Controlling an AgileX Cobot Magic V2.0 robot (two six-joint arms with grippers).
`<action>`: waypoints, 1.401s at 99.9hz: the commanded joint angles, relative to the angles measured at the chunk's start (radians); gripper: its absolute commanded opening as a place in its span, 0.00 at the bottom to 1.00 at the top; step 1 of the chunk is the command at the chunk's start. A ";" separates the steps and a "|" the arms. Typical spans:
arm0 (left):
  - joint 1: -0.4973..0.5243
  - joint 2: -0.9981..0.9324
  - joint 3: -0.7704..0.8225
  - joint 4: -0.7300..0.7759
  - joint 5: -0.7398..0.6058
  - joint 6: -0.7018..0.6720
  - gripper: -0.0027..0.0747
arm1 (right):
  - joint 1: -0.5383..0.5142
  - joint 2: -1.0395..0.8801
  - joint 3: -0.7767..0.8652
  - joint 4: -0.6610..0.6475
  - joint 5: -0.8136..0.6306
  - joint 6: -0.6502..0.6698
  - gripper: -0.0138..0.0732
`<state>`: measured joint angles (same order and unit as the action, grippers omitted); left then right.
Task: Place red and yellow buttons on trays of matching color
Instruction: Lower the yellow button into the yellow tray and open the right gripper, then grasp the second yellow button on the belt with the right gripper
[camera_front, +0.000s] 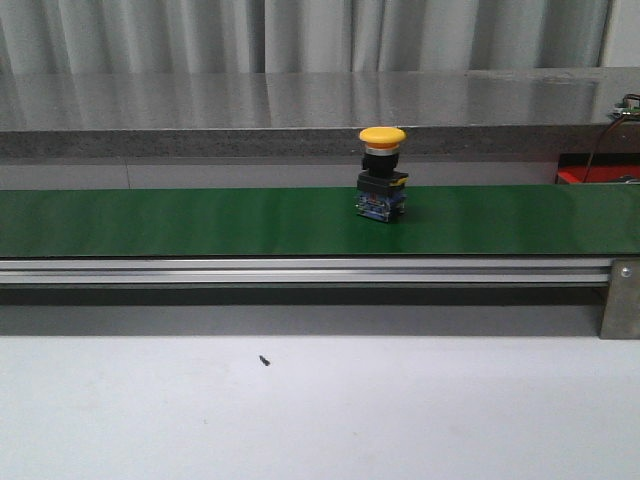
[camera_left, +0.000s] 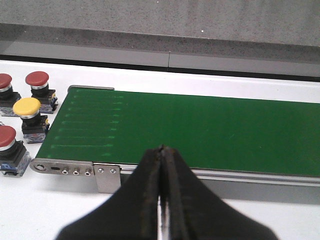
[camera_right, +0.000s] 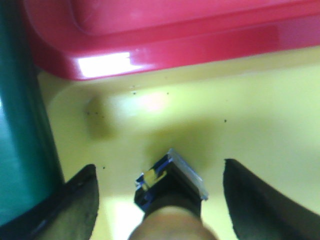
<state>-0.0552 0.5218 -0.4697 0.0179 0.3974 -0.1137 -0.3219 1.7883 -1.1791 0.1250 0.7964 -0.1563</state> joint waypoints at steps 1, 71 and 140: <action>-0.006 0.003 -0.029 -0.007 -0.074 -0.009 0.01 | -0.005 -0.081 -0.027 0.004 -0.028 0.000 0.79; -0.006 0.003 -0.029 -0.007 -0.074 -0.009 0.01 | 0.236 -0.302 -0.029 0.336 -0.017 -0.379 0.79; -0.006 0.003 -0.029 -0.007 -0.074 -0.009 0.01 | 0.404 -0.090 -0.270 0.334 0.041 -0.409 0.79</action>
<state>-0.0552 0.5218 -0.4697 0.0179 0.3974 -0.1137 0.0794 1.7135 -1.3954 0.4332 0.8488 -0.5560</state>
